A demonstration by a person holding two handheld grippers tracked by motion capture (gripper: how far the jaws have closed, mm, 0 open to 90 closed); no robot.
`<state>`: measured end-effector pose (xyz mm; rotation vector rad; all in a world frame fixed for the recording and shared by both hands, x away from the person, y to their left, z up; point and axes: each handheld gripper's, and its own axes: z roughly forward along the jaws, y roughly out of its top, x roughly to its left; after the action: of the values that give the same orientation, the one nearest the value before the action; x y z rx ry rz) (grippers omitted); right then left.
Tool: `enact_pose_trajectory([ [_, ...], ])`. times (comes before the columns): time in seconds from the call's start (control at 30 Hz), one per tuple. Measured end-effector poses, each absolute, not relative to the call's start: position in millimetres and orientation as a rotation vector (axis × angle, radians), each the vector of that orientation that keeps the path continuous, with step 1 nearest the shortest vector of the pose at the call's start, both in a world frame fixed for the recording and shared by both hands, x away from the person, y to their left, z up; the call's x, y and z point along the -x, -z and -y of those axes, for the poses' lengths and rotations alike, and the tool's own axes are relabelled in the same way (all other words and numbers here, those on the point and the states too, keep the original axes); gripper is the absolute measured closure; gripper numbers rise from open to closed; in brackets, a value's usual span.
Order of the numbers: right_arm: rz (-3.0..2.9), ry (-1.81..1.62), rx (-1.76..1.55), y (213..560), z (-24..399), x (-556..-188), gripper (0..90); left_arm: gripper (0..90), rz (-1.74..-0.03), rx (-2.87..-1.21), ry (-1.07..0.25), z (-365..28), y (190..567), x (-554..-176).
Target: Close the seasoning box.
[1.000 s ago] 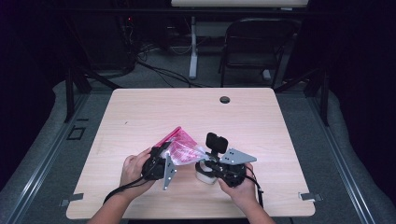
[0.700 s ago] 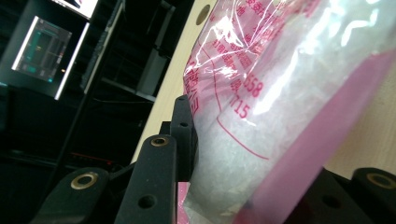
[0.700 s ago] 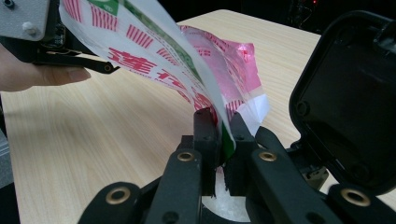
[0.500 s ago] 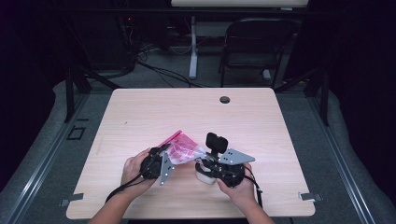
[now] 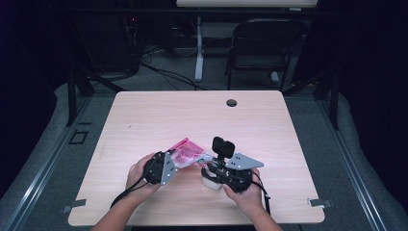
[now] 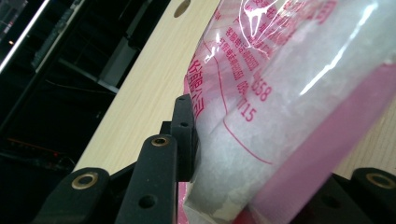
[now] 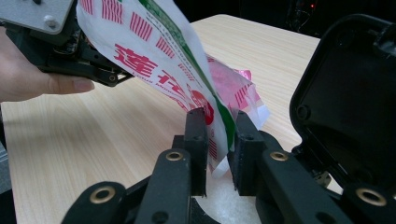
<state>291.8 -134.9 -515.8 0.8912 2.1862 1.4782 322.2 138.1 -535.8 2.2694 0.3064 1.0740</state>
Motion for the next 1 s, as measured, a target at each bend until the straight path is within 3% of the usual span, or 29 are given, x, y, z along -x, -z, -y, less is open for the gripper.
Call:
enact_pose_trajectory([
  [0.27,-2.177,-1.486,-0.892,515,136,-292,76.0,73.0,-0.340,-2.265,-0.983,-141,538,-327],
  [0.43,-2.162,-1.484,-0.895,516,135,-293,68.7,73.0,-0.362,-2.257,-0.902,-143,541,-331],
  [0.67,-2.160,-1.492,-0.896,517,136,-293,64.1,73.1,-0.480,-2.217,-0.744,-153,549,-343],
  [1.0,-2.155,-1.496,-0.901,518,136,-294,61.8,73.2,-0.572,-2.185,-0.634,-157,554,-350],
])
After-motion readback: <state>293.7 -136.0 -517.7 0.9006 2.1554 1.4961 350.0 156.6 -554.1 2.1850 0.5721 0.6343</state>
